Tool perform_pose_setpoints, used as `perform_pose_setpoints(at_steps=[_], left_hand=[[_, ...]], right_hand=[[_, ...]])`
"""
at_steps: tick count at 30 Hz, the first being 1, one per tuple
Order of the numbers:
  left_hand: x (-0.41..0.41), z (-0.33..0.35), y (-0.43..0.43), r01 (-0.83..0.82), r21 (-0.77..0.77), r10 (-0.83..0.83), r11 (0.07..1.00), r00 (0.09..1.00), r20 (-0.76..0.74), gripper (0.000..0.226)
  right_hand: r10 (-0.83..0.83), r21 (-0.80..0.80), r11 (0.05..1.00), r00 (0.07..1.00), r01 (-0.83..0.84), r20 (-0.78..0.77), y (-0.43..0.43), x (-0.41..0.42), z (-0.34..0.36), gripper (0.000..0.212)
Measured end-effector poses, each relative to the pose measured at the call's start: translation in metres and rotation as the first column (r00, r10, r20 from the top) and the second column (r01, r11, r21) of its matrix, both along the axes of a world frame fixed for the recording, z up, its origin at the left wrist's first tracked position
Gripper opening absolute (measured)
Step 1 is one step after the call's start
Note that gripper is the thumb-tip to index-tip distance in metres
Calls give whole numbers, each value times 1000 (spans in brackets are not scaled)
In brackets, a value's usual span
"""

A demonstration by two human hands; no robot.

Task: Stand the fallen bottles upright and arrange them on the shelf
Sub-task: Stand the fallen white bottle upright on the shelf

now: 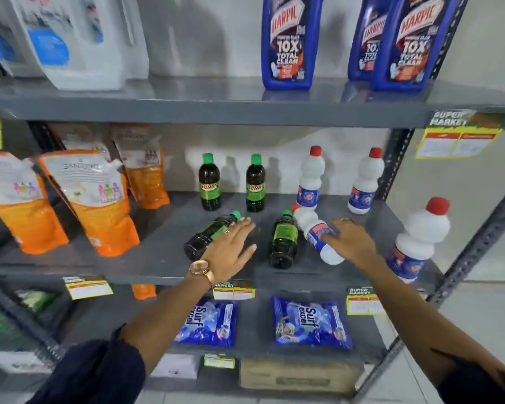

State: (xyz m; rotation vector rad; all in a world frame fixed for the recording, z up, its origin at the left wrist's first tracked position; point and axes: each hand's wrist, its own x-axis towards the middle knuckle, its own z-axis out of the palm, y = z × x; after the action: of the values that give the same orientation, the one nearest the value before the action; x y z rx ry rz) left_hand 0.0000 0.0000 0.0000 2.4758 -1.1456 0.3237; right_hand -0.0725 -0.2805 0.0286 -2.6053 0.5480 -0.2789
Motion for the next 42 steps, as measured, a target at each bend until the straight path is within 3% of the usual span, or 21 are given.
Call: perform_pose_setpoints(at_steps=[2, 4, 10, 16, 18, 20, 23, 25, 29, 34, 37, 42], left_hand=[[13, -18, -4, -61, 40, 67, 997, 983, -168, 58], [23, -38, -8, -111, 123, 141, 986, 950, -279, 60], [44, -63, -23, -140, 122, 171, 983, 939, -297, 65], [48, -75, -27, -170, 76, 184, 982, 950, -251, 68], [49, -76, -28, -173, 79, 188, 982, 952, -243, 69], [49, -77, -29, -182, 69, 194, 981, 949, -249, 70], [51, -77, -30, -188, 78, 202, 979, 943, -264, 70], [51, -76, -30, -187, 75, 200, 979, 944, -263, 70], [51, -74, -29, -181, 67, 193, 981, 947, -259, 70], [49, -71, -30, -180, 58, 189, 982, 944, -270, 68], [48, -70, -30, -180, 56, 189, 982, 945, -266, 67], [51, -74, -29, -165, 82, 180, 983, 950, -253, 64]], right_hand=[[-33, 93, 995, 986, 49, -161, 1, 17, -6, 53], [-29, 139, 988, 970, 64, -242, 1, 34, -12, 62], [-138, 139, 973, 947, 184, -288, -5, 72, -29, 71], [-220, 163, 954, 959, 250, -181, -3, 72, -38, 58], [-269, 208, 939, 961, 275, -58, -1, 74, -39, 54], [-298, 282, 928, 940, 244, 167, 2, 78, -41, 56], [-356, 449, 887, 785, 112, 507, 7, 89, -49, 68], [-414, 519, 852, 687, 64, 596, 13, 92, -53, 72], [-432, 596, 802, 668, -22, 606, 14, 92, -63, 87], [-289, 595, 798, 803, -100, 522, 2, 76, -84, 81], [-263, 567, 821, 842, -62, 472, -5, 72, -85, 80], [-424, 535, 834, 778, 135, 464, 4, 80, -85, 85]])
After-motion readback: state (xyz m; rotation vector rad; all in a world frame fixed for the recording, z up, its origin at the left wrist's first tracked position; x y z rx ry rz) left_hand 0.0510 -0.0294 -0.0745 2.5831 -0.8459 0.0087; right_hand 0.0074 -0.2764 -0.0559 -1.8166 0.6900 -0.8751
